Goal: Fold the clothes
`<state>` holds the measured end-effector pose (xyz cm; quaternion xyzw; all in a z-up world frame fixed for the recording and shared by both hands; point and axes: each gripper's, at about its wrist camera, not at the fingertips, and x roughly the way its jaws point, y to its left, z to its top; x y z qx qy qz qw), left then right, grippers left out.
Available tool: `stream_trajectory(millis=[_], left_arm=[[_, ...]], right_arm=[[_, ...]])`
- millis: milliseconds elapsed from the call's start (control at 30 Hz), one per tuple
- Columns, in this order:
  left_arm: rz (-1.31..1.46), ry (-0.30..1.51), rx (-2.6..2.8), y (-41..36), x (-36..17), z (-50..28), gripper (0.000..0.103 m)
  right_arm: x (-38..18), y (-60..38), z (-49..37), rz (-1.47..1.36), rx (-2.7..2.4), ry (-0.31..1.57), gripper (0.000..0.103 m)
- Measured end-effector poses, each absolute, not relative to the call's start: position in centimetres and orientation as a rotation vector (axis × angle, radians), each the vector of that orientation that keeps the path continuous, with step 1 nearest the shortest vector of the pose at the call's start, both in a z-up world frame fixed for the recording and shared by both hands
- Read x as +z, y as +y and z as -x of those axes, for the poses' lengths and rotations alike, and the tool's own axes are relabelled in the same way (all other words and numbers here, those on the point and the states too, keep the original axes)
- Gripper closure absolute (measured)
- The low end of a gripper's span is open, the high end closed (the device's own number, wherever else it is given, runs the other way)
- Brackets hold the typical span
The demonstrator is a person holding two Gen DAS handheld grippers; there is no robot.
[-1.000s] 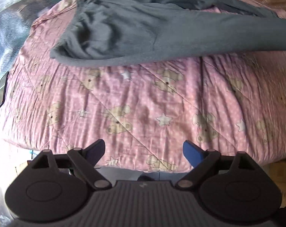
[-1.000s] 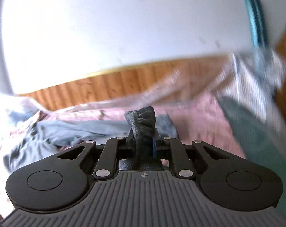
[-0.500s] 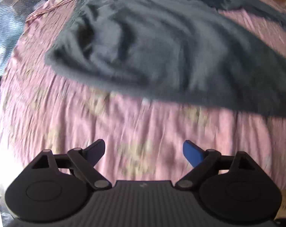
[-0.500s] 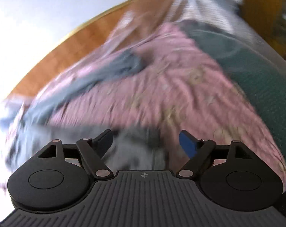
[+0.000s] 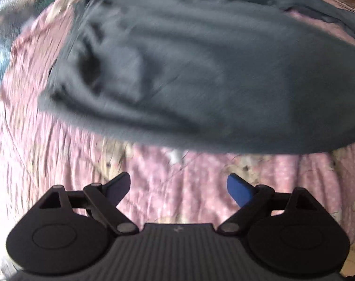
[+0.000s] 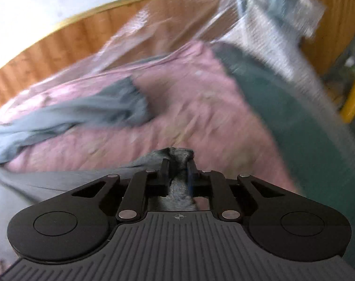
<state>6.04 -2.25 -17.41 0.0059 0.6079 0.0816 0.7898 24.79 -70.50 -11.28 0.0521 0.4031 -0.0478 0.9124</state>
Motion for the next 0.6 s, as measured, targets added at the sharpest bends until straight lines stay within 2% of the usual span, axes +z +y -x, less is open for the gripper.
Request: stream_trajectory(millis=[67, 100, 133, 200, 300, 367, 533, 567, 600], left_arm=[[0.037, 1.293, 0.206, -0.4, -17.6, -5.9, 0.011], [0.061, 1.285, 0.221, 0.5, -17.7, -5.8, 0.011], [0.086, 1.277, 0.236, 1.4, -17.9, -5.8, 0.011], [0.157, 1.245, 0.280, 3.7, -17.9, -5.8, 0.011], [0.306, 1.178, 0.412, 8.9, -18.2, -6.3, 0.008], [0.397, 1.141, 0.515, 12.3, -18.9, -6.9, 0.008], [0.520, 1.070, 0.635, 17.1, -21.1, -10.8, 0.008], [0.513, 1.060, 0.633, 17.3, -21.3, -11.8, 0.008], [0.504, 1.051, 0.628, 17.4, -21.4, -12.7, 0.019]], right_arm=[[-12.3, -70.5, -26.8, -0.055, -0.172, 0.833, 0.073], [-12.4, -70.7, -27.0, -0.072, -0.191, 0.819, 0.055], [-12.1, -70.8, -26.5, -0.127, -0.194, 0.791, 0.045], [-12.9, -70.4, -25.4, -0.194, -0.205, 0.791, 0.032], [-14.8, -69.3, -23.8, -0.275, -0.223, 0.818, 0.020], [-16.0, -68.6, -22.7, -0.329, -0.236, 0.835, 0.015], [-19.2, -66.8, -20.1, -0.464, -0.267, 0.877, 0.013], [-19.8, -66.4, -19.5, -0.492, -0.273, 0.885, 0.018], [-20.1, -66.2, -19.6, -0.501, -0.265, 0.888, 0.042]])
